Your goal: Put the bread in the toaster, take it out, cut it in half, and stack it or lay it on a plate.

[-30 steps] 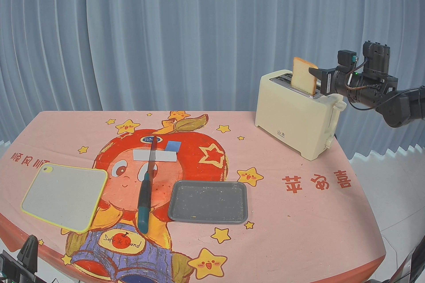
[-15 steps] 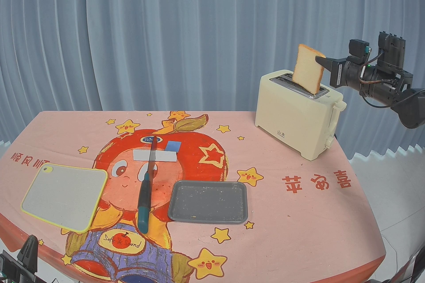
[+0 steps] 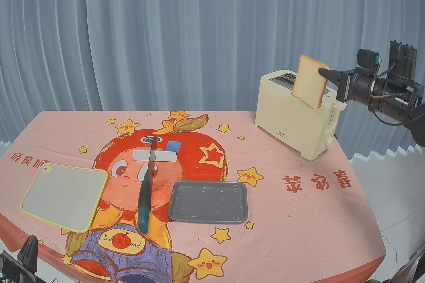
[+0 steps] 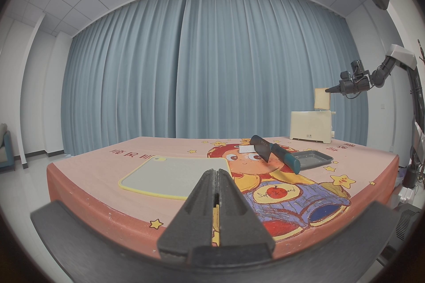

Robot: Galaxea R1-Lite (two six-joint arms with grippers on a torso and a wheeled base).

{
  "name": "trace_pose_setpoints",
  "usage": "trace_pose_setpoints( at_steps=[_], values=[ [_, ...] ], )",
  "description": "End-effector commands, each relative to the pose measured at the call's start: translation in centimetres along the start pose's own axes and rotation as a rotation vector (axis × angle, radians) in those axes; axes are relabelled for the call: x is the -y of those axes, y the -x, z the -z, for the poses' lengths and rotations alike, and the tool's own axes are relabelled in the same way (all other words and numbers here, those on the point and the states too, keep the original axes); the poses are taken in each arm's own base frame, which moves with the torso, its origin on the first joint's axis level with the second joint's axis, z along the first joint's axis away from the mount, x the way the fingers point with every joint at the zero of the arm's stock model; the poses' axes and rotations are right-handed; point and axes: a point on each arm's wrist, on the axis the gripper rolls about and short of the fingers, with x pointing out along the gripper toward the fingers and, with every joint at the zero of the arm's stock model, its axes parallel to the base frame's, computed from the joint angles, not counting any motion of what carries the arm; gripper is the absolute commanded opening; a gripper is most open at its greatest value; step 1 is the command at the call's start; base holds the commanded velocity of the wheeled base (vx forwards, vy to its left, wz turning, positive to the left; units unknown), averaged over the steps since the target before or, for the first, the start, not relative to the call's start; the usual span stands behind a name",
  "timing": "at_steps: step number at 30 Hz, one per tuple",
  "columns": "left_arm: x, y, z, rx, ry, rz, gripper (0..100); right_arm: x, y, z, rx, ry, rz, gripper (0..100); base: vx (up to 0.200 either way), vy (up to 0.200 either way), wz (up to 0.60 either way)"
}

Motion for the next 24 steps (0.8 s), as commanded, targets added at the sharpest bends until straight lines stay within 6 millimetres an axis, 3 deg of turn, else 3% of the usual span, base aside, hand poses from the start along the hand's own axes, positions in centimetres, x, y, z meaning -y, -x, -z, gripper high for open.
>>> trace_pose_setpoints(
  at_steps=[1, 11, 13, 20, 24],
  values=[
    [0.0, -0.1, 0.5, -0.008, 0.0, 0.0, 0, -1.9, 1.5, 0.3, -0.006, -0.021, -0.05, 0, 0.0, 0.0, 0.0],
    [0.0, -0.1, 0.5, -0.008, 0.0, 0.0, 0, -4.7, 3.8, 3.3, -0.099, -0.031, -0.128, 0, 0.0, 0.0, 0.0],
    [0.0, -0.1, 0.5, -0.008, 0.0, 0.0, 0, -4.7, 3.9, 3.3, -0.1, -0.03, -0.128, 0, 0.0, 0.0, 0.0],
    [0.0, -0.1, 0.5, -0.008, 0.0, 0.0, 0, -4.2, 5.4, 6.8, -0.016, -0.02, -0.104, 0, 0.0, 0.0, 0.0],
    [0.0, -0.1, 0.5, -0.008, -0.001, 0.0, 0, -3.8, 5.9, 6.8, 0.099, -0.002, -0.078, 0, 0.0, 0.0, 0.0]
  ],
)
